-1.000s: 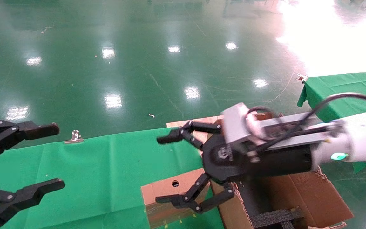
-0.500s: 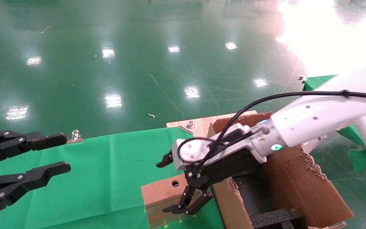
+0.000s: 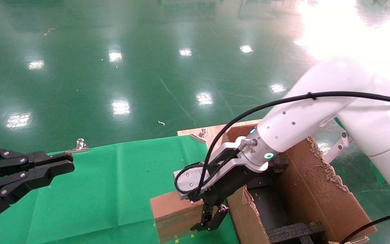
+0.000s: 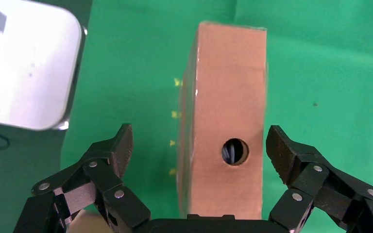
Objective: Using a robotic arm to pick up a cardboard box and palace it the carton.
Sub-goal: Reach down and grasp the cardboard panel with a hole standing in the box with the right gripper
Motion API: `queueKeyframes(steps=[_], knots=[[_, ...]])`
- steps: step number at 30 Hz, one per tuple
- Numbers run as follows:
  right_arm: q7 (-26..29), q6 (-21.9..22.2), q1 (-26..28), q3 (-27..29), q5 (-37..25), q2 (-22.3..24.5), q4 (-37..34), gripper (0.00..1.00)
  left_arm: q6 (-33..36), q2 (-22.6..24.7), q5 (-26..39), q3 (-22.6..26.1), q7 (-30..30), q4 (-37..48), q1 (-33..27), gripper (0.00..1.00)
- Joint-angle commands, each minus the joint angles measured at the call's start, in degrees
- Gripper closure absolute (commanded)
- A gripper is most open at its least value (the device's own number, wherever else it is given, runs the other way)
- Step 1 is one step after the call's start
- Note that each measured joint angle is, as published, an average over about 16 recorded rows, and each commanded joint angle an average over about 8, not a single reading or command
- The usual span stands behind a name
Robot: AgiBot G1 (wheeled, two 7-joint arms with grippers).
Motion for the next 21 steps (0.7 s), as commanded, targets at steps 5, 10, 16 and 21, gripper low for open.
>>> queueKeyframes(steps=[5, 10, 16, 21], knots=[[-1.0, 0.6, 1.5, -3.2, -1.6, -1.5, -0.7, 0.23, 0.0, 0.0, 0.0, 0.0, 0.0, 0.0, 0.0, 0.07], [-1.2, 1.0, 1.7, -3.8, -1.5, -1.9, -1.4, 0.85, 0.0, 0.0, 0.0, 0.0, 0.0, 0.0, 0.0, 0.0], [-1.2, 1.0, 1.5, -3.5, -1.4, -1.8, -1.2, 1.0, 0.0, 0.0, 0.0, 0.0, 0.0, 0.0, 0.0, 0.0], [-1.2, 0.9, 1.4, -3.4, -1.4, -1.7, -1.1, 1.0, 0.0, 0.0, 0.0, 0.0, 0.0, 0.0, 0.0, 0.0]])
